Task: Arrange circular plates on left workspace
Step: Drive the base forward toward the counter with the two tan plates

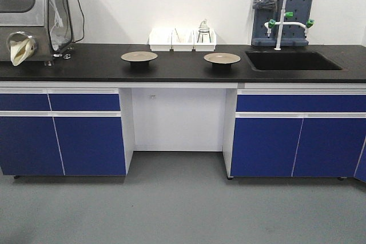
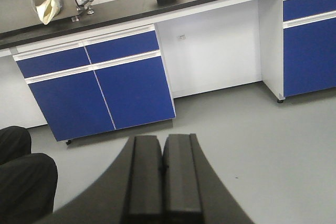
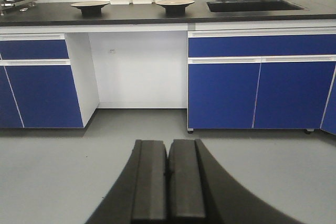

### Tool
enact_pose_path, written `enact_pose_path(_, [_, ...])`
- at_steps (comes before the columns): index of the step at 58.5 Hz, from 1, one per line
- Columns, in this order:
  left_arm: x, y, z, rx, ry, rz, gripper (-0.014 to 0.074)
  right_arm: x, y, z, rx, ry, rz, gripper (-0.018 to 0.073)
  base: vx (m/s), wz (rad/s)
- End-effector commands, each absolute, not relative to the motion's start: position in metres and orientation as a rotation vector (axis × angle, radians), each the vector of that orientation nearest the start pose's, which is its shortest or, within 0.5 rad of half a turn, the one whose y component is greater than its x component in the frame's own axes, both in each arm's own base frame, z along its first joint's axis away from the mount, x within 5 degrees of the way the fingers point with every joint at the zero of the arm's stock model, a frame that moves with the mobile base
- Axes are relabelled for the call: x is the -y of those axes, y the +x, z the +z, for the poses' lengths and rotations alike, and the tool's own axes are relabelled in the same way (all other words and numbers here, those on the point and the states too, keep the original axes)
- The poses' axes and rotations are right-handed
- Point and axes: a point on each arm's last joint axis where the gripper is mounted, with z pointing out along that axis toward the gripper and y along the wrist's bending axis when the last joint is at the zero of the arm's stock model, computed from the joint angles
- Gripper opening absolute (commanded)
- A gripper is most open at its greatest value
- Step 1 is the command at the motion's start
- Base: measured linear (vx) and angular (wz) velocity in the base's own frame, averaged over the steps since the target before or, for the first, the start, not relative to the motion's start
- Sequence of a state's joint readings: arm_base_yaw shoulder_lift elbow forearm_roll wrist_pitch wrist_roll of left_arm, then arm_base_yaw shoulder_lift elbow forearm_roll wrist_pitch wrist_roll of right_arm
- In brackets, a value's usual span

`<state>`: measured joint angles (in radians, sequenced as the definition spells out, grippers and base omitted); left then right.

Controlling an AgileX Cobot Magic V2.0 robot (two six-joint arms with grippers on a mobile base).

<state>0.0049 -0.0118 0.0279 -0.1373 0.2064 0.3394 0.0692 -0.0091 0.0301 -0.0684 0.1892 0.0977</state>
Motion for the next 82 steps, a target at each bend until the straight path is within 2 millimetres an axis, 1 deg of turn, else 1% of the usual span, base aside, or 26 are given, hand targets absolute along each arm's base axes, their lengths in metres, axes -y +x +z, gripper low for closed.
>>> enact_pose_path(1, [0.0014, 0.0561, 0.1902, -1.61, 0.167, 0.138, 0.0003, -0.0028, 0.0562, 0.1924, -1.607, -0.035, 0.053, 0.0, 0.0, 0.0])
enact_pose_path(60, [0.0014, 0.0561, 0.1902, -1.61, 0.167, 0.138, 0.0003, -0.0028, 0.0562, 0.1924, -1.607, -0.035, 0.053, 0.0, 0.0, 0.0])
enact_pose_path(82, [0.0014, 0.0561, 0.1902, -1.61, 0.167, 0.138, 0.0003, -0.0028, 0.0562, 0.1923, -1.608, -0.035, 0.052, 0.0, 0.17, 0.0])
